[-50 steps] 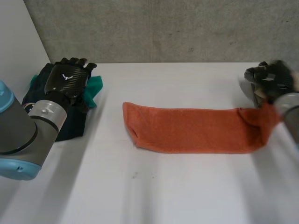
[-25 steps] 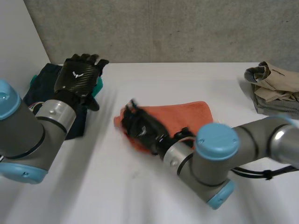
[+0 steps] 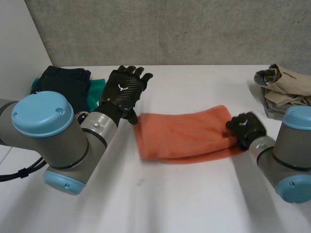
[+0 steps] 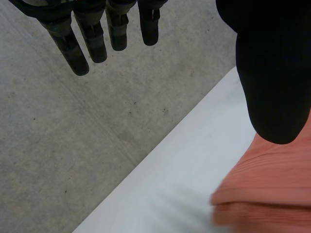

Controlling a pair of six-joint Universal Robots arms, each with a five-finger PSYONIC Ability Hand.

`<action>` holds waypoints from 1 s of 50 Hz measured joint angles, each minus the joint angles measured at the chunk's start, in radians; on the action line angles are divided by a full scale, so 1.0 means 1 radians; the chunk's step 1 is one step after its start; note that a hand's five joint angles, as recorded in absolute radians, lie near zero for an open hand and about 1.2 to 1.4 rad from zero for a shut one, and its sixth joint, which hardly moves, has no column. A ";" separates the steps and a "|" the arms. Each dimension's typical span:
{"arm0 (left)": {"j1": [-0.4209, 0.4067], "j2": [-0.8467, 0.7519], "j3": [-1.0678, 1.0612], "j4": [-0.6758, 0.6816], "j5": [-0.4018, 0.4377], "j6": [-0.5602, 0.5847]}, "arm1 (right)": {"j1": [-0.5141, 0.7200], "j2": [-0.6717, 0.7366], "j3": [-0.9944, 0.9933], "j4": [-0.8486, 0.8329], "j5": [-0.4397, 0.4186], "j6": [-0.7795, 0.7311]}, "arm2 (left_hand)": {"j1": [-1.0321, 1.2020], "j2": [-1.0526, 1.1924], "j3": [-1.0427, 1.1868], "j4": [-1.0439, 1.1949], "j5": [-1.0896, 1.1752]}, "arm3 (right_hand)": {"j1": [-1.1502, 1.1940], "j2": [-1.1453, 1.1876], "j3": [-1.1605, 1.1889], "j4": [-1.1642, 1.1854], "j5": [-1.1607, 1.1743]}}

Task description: Fold the laundry.

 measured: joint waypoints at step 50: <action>-0.218 -0.297 0.328 -0.346 -0.255 -0.314 | 0.135 0.084 -0.381 0.382 -0.246 0.612 | 0.003 0.000 0.000 0.001 0.000 | -0.858 -0.966 -0.978 -0.981 -0.939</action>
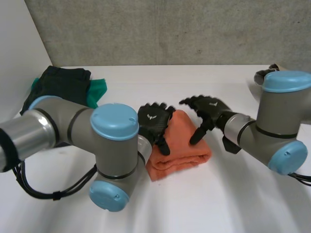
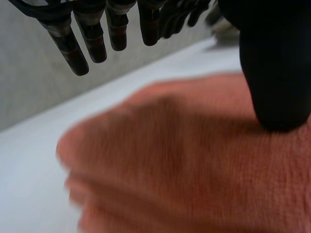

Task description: Fold the laundry.

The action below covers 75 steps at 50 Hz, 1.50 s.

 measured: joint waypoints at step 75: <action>0.157 0.187 0.129 -0.154 0.577 0.103 | 0.167 0.055 0.337 -0.677 0.098 -0.512 | -0.003 0.000 0.000 -0.001 0.000 | 0.567 0.640 0.643 0.636 0.574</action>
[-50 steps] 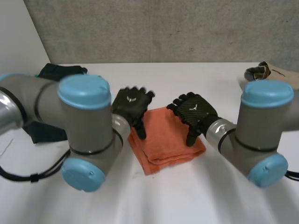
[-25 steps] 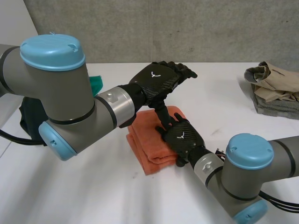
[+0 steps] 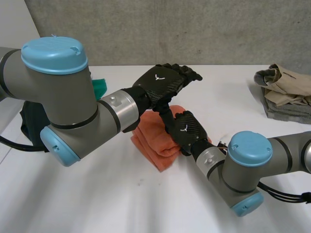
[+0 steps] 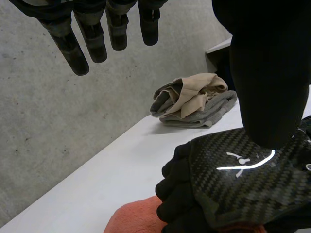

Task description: Fold the laundry.

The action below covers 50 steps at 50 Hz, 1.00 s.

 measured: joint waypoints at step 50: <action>0.035 0.144 0.006 0.004 -0.003 -0.014 | -0.716 0.167 -0.761 -0.093 -0.114 0.333 | 0.000 0.000 0.000 0.000 0.000 | 0.221 0.285 0.302 0.347 0.314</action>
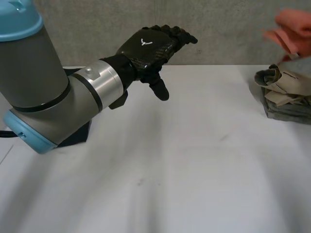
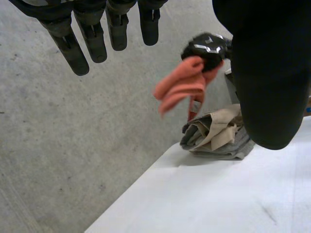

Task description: Fold the laundry.

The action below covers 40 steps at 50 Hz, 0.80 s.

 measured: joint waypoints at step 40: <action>-0.052 -0.005 -0.060 0.000 0.002 -0.003 | -0.233 -0.172 0.331 0.178 -0.172 0.112 | 0.000 0.000 0.000 0.000 0.000 | -0.787 -0.925 -0.943 -0.982 -0.891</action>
